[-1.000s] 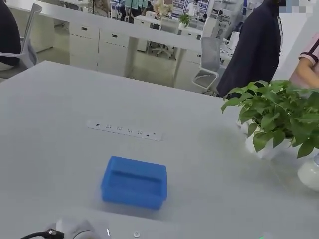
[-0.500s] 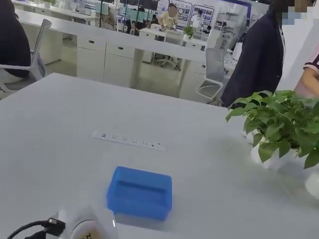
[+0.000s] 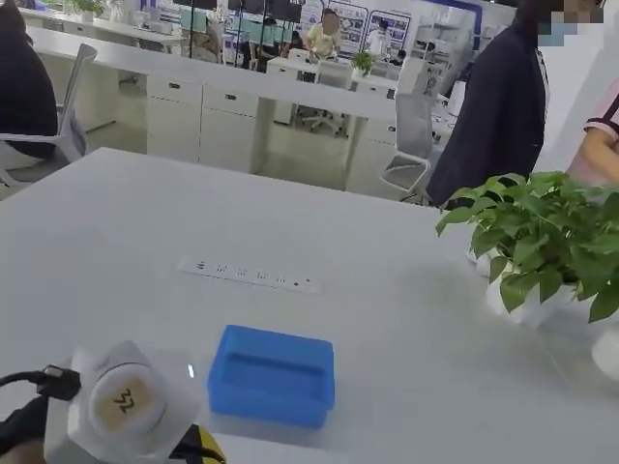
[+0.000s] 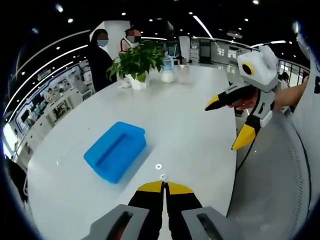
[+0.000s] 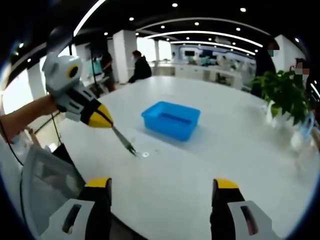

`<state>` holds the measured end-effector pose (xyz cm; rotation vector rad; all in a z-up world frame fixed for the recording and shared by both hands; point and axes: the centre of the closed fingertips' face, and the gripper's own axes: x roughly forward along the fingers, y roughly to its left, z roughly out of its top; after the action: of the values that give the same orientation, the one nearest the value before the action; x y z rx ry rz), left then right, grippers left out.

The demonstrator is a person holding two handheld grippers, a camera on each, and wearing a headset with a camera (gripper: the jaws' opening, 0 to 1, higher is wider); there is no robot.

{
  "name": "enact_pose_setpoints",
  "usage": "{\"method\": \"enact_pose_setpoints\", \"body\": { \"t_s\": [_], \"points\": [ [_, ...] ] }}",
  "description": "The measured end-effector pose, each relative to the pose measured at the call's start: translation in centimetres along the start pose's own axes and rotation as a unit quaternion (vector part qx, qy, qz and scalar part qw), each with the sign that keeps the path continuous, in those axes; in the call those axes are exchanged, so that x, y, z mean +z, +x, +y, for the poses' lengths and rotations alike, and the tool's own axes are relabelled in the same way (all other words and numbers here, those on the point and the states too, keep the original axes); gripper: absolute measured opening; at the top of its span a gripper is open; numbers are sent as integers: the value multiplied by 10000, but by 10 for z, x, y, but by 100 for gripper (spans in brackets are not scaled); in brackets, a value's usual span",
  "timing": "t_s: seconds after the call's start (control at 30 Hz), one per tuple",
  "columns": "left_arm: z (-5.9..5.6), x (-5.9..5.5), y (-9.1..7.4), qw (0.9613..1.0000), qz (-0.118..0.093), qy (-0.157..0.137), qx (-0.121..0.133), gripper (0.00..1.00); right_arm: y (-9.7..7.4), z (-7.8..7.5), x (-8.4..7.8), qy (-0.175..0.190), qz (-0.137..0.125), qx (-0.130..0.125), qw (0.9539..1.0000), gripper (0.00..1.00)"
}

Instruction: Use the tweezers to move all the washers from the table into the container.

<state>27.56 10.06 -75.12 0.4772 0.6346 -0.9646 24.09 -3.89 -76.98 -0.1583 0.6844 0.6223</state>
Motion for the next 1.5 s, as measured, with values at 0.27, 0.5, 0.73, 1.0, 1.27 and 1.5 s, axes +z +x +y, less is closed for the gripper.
{"method": "enact_pose_setpoints", "body": {
  "t_s": [0.27, 0.5, 0.73, 1.0, 1.27, 1.5],
  "points": [
    [9, 0, -5, 10000, -71, -14, 36, 0, 3, -3, 1, 36, 12, -8, 10000, 80],
    [10, 3, 4, 9999, -74, 112, -44, 0, 6, -2, 1, -4, 62, 7, 10000, 80],
    [9, 4, 8, 9997, -150, 118, -130, 0, 7, -3, -1, 54, 80, 19, 10000, 80],
    [3, 2, 8, 9989, -75, 407, -234, 0, 29, 32, 24, -777, 199, 935, 9924, 64],
    [-2, 1, 10, 9981, 41, 554, -285, 0, 78, 69, 52, -1971, 395, 1840, 9622, 30],
    [3, 3, 13, 9975, 100, 623, -320, 0, 118, 92, 51, -2447, 605, 2437, 9365, 17]
  ]
}}
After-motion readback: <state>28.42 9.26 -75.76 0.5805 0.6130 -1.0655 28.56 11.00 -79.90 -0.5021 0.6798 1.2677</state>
